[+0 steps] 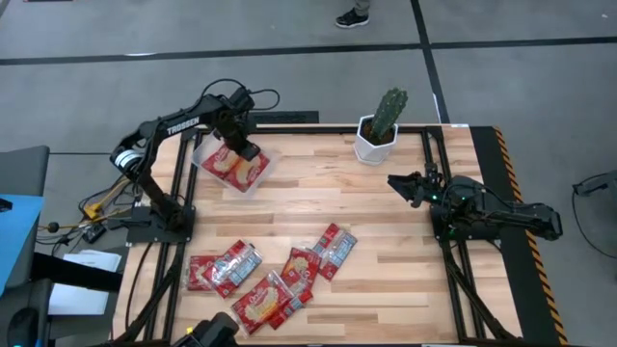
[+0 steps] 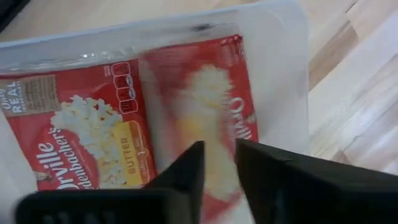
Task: Sort popcorn bags into baskets
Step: Put the red popcorn bag into the transparent bin
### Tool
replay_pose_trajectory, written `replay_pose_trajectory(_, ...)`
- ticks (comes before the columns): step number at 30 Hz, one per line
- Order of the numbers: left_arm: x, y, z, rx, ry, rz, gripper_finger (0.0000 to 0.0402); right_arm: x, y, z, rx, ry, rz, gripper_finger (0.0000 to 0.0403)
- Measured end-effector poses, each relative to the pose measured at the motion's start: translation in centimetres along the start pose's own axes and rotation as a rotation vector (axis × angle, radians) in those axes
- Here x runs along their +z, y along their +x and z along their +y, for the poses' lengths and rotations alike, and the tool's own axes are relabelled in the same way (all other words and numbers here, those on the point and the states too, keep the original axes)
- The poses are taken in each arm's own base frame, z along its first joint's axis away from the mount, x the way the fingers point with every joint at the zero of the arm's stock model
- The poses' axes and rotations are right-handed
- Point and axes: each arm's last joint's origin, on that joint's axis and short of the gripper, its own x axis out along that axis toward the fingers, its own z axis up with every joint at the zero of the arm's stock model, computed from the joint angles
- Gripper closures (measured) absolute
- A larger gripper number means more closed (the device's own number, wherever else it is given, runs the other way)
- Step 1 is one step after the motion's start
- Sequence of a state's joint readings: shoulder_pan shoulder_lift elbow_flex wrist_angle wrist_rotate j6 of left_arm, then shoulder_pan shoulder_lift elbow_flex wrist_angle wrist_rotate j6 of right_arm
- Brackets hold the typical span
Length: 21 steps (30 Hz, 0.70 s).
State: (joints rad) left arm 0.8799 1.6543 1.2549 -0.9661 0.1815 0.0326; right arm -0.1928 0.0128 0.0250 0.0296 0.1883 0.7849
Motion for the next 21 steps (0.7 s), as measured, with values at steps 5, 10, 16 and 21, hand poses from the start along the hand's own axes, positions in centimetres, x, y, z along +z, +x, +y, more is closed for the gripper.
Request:
replay_pose_trajectory(5,0.0,-0.1,0.0,0.003,-0.023,0.005,0.0221,0.0,0.0,0.0,0.0,-0.008,0.0,0.0143)
replay_pose_trajectory(10,0.5,-2.1,-0.7,-0.049,-0.068,0.025,0.0171,0.0,0.0,0.0,0.0,-0.008,0.0,0.0143)
replay_pose_trajectory(16,-0.1,-5.5,-5.4,-0.283,-0.044,-0.012,0.0169,0.0,0.0,0.0,-0.001,-0.009,0.001,0.0143)
replay_pose_trajectory(21,-2.5,-6.9,-12.4,-0.309,0.123,-0.025,0.017,-0.1,0.0,-0.1,-0.008,-0.013,0.008,0.0143)
